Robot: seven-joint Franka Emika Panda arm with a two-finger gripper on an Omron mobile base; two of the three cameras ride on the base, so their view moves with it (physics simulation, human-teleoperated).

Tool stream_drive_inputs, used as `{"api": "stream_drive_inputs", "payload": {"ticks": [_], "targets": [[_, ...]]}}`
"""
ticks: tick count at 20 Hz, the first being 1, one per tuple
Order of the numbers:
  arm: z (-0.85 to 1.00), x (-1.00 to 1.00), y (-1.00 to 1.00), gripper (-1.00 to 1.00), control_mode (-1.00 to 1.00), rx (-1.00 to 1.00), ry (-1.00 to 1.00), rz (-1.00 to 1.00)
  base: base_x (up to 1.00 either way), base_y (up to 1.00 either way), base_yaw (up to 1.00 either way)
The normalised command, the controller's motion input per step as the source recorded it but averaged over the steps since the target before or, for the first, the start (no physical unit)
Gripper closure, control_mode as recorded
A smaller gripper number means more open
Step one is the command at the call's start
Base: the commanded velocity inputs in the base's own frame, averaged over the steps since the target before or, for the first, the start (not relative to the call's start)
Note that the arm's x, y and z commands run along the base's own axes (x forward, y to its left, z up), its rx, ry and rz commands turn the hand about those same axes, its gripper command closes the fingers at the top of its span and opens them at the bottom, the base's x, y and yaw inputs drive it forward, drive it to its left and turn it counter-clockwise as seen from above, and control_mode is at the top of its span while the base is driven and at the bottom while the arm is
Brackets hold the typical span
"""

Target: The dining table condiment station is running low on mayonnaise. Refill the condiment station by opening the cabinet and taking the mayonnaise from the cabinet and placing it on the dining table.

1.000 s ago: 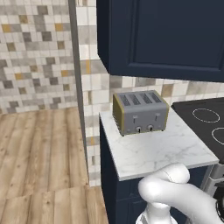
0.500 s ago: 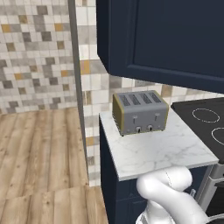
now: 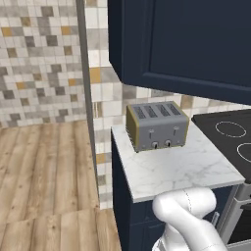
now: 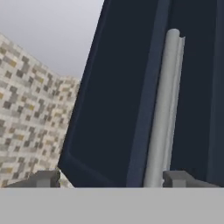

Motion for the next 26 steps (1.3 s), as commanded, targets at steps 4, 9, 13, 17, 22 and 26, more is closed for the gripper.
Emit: {"api": "stream_drive_inputs", "payload": {"ticks": [4,9,13,17,22,26], "targets": [[-0.12,0.0,-1.0,-1.0,-1.0,0.25,0.0,0.09,0.0,0.0,0.0],[-0.11,0.22,-1.0,-1.0,-1.0,0.18,0.03,0.18,0.0,0.0,0.0],[-0.21,0.35,-0.87,-1.0,-1.0,0.14,0.0,0.37,0.0,0.0,0.0],[-0.29,0.66,-0.34,-1.0,-1.0,0.07,0.1,0.38,0.0,0.0,0.0],[-0.33,0.97,0.0,-1.0,-1.0,0.03,0.17,0.24,0.0,0.0,0.0],[-0.36,0.94,0.09,-1.0,-1.0,0.0,0.21,0.19,0.0,0.0,0.0]]}}
